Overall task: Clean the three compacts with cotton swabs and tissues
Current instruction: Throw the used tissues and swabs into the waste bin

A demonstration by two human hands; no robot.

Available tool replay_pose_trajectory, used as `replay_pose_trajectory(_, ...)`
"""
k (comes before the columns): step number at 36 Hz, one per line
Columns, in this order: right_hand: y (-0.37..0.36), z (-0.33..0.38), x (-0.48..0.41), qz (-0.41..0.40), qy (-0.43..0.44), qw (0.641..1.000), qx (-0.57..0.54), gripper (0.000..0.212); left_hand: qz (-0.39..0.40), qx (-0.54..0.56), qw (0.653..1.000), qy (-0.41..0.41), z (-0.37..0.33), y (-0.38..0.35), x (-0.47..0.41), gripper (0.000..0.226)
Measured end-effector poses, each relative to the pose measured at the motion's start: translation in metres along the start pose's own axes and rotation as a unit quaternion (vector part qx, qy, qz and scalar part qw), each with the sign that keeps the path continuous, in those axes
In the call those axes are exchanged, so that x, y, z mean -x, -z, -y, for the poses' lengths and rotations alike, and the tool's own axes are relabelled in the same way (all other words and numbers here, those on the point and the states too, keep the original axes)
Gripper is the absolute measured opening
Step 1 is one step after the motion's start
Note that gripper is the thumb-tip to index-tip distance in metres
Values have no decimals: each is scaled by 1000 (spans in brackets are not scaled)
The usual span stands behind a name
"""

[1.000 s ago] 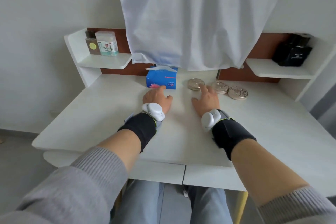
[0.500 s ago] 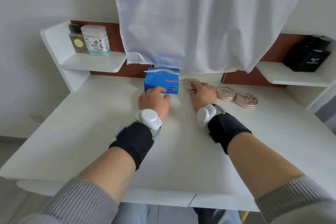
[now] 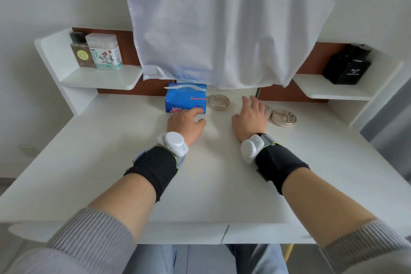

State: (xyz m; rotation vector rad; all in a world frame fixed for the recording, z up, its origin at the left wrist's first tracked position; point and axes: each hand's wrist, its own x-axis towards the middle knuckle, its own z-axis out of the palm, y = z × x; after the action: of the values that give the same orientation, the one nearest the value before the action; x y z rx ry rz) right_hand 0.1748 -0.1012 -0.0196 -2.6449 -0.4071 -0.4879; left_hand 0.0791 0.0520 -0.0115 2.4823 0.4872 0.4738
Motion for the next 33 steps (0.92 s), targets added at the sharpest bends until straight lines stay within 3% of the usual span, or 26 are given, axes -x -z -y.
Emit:
replay_pose_trajectory(2,4,-13,1,-18,-22,998,48,54,4,-11,1000,-7,0,-2,-1,38)
replay_pose_trajectory(5,6,-23,-2,18,-56,996,61,44,12,-30,999,-15,0,-4,-3,39)
replay_pose_trajectory(16,-17,2,-31,93,26,995,-22,48,17,-30,999,-13,2,-7,-6,43)
replay_pose_trajectory(33,-18,5,-20,56,25,998,-21,55,21,-42,999,-9,1,-6,-8,45)
